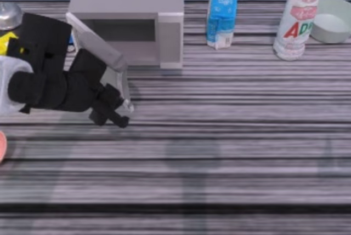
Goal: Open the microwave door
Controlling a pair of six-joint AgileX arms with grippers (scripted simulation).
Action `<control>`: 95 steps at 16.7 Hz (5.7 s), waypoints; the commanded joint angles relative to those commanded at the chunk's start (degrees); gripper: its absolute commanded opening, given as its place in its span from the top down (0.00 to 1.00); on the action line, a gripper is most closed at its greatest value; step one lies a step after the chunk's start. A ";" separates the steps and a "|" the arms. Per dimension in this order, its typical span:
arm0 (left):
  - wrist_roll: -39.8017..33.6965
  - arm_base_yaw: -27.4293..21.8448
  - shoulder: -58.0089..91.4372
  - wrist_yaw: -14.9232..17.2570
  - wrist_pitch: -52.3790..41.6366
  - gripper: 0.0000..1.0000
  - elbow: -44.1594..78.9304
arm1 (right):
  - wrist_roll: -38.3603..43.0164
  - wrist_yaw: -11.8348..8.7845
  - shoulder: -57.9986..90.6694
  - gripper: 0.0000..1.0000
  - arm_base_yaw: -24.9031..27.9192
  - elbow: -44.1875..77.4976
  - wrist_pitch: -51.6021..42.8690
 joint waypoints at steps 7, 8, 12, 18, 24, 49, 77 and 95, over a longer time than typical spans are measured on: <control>0.00 0.00 0.00 0.00 0.00 1.00 0.00 | 0.00 0.00 0.00 0.00 0.00 0.00 0.00; 0.00 0.00 0.00 0.00 0.00 1.00 0.00 | 0.00 0.00 0.00 0.00 0.00 0.00 0.00; 0.00 0.00 0.00 0.00 0.00 1.00 0.00 | 0.00 0.00 0.00 0.00 0.00 0.00 0.00; 0.00 0.00 0.00 0.00 0.00 1.00 0.00 | 0.00 0.00 0.00 0.00 0.00 0.00 0.00; -0.13 -0.27 0.02 0.47 -0.12 1.00 -0.23 | 0.00 0.00 0.00 0.00 0.00 0.00 0.00; 2.94 1.38 -0.33 2.10 -1.12 1.00 -0.17 | 0.00 0.00 0.00 0.00 0.00 0.00 0.00; 2.93 1.36 -0.31 2.09 -1.12 0.00 -0.17 | 0.00 0.00 0.00 0.00 0.00 0.00 0.00; -3.28 -0.92 -13.05 -1.14 -17.43 0.00 1.38 | 0.00 0.00 0.00 0.00 0.00 0.00 0.00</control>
